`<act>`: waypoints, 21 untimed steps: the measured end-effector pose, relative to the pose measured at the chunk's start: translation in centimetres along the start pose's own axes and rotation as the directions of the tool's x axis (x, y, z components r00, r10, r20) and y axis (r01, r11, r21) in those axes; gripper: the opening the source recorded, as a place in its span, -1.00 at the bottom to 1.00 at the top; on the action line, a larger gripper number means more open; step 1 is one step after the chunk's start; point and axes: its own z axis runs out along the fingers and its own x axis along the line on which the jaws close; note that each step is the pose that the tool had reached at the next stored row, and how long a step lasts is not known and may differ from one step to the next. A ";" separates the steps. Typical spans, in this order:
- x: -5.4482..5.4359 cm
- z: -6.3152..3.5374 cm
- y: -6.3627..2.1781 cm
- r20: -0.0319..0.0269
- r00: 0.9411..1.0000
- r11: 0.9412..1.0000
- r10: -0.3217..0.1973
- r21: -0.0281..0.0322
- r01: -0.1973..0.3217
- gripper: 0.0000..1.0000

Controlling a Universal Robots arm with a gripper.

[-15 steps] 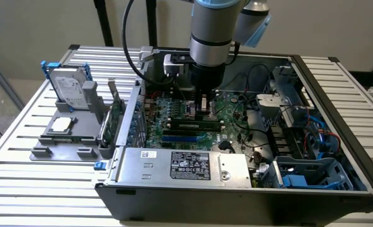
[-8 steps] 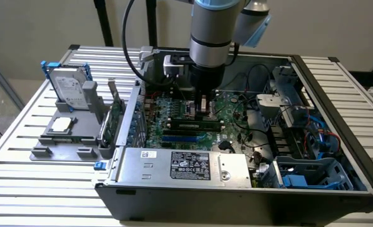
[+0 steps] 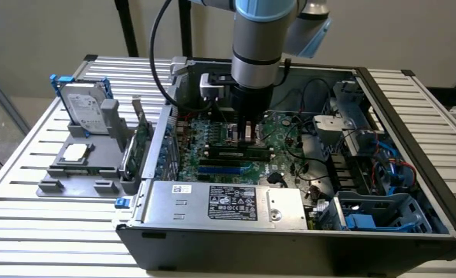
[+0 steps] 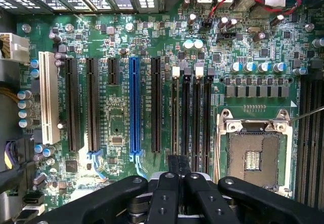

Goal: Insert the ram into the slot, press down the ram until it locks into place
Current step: 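Press down the ram until it locks into place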

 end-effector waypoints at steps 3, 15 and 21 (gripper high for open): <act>0.0 0.37 0.01 -0.001 1.000 1.000 0.000 0.000 0.000 -0.79; 0.0 -3.02 0.00 0.000 1.000 1.000 0.000 -0.007 0.000 -0.79; 0.0 -3.03 -0.01 0.000 1.000 1.000 0.000 -0.007 0.000 -0.79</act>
